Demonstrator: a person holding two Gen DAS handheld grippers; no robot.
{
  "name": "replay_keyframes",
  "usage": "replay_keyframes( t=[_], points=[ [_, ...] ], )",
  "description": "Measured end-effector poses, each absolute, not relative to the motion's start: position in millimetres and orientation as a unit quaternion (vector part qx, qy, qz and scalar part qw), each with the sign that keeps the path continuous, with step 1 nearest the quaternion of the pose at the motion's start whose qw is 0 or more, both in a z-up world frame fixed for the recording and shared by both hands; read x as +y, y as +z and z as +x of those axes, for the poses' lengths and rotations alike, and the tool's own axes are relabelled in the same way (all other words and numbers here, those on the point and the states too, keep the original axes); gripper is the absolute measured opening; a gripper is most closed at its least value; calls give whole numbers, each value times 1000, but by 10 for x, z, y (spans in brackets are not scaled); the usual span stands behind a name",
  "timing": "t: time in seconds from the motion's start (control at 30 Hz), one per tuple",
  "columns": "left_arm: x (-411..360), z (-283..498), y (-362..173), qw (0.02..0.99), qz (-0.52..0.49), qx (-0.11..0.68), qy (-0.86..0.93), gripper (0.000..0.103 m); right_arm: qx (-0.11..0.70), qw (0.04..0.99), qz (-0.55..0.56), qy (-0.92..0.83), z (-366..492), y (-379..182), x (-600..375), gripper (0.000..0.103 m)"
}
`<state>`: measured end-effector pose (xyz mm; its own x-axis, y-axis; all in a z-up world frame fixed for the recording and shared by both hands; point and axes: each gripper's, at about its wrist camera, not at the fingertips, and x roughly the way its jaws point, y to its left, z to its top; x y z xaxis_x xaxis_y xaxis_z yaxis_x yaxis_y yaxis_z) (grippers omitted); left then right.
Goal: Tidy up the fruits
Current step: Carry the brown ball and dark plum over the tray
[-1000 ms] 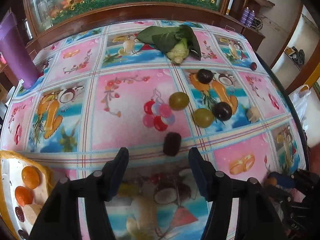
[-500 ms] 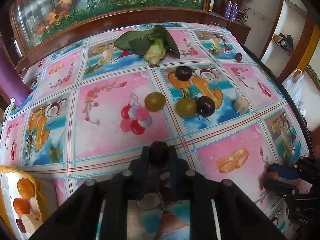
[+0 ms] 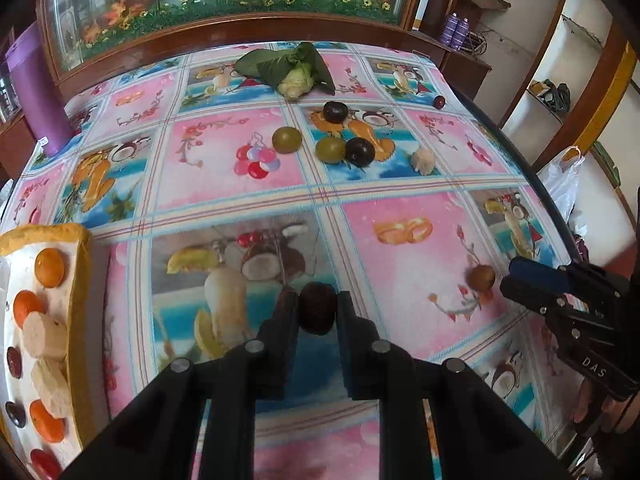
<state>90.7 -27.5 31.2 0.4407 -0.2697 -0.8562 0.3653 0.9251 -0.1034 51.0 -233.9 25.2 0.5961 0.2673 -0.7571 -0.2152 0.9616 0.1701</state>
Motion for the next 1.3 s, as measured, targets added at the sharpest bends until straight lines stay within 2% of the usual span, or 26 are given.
replay_keyframes(
  t=[0.17, 0.27, 0.5, 0.6, 0.63, 1.3],
  points=[
    [-155, 649, 278, 844, 40, 502, -188, 21, 450, 884, 17, 123, 445, 138, -2308, 23],
    [-61, 552, 255, 841, 32, 506, -187, 21, 462, 878, 23, 123, 448, 75, -2292, 33],
    [96, 424, 206, 836, 13, 515, -187, 21, 455, 883, -2, 114, 625, 80, -2143, 33],
    [123, 370, 215, 837, 13, 513, -190, 21, 458, 882, -23, 106, 694, 57, -2093, 30],
    [130, 352, 219, 838, 15, 512, -189, 21, 458, 882, -28, 105, 702, 59, -2082, 21],
    [428, 22, 485, 849, -28, 485, -208, 21, 406, 901, -65, 138, 69, 556, -1662, 21]
  ],
)
